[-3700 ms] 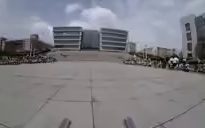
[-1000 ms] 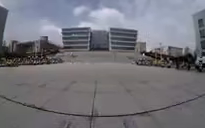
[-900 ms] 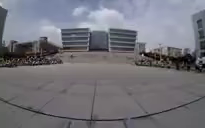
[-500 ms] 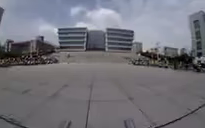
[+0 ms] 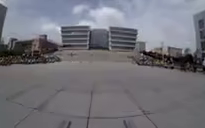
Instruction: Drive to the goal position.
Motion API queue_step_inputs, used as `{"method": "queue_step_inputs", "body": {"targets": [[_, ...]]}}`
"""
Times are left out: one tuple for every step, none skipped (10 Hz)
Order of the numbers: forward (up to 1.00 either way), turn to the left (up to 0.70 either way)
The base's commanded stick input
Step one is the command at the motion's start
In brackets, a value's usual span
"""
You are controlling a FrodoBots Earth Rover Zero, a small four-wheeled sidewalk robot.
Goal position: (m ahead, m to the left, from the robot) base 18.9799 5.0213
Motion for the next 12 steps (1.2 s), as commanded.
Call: {"method": "queue_step_inputs", "body": {"targets": [[1.00,0.00],[1.00,0.00],[1.00,-0.15],[1.00,-0.38],[1.00,-0.23],[1.00,-0.08],[1.00,0.00],[1.00,0.00],[1.00,0.00],[1.00,0.00],[1.00,0.00],[1.00,0.00]]}}
